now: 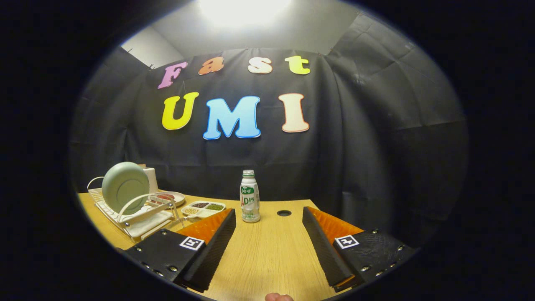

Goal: Take the plate from the dish rack, then take the spoon from the basket and place it into the plate.

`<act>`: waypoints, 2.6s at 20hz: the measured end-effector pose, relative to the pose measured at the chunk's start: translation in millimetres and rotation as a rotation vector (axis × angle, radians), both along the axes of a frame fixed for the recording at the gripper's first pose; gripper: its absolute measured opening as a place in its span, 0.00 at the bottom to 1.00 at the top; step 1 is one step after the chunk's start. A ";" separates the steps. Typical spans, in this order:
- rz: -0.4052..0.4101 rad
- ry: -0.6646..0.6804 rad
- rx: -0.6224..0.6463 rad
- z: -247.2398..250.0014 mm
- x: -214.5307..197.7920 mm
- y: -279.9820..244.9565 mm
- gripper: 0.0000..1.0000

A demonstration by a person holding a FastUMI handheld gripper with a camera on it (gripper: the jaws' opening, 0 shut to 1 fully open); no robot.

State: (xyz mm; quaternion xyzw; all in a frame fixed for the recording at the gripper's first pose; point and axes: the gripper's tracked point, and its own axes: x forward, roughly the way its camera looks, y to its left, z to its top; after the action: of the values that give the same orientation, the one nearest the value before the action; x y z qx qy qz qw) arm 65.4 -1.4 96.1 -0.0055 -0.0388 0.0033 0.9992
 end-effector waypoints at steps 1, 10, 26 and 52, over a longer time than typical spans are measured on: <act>0.005 -0.010 -0.006 16.5 -3.7 7.7 0.98; 0.010 -0.021 0.015 123.2 -19.4 91.0 0.98; 0.102 0.303 0.001 145.5 13.1 245.7 0.98; -0.059 0.971 -0.013 24.7 64.2 369.4 0.90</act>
State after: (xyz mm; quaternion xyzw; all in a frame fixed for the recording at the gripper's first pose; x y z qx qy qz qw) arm 129.6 368.0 120.8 -0.0107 0.4321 -0.0225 0.9015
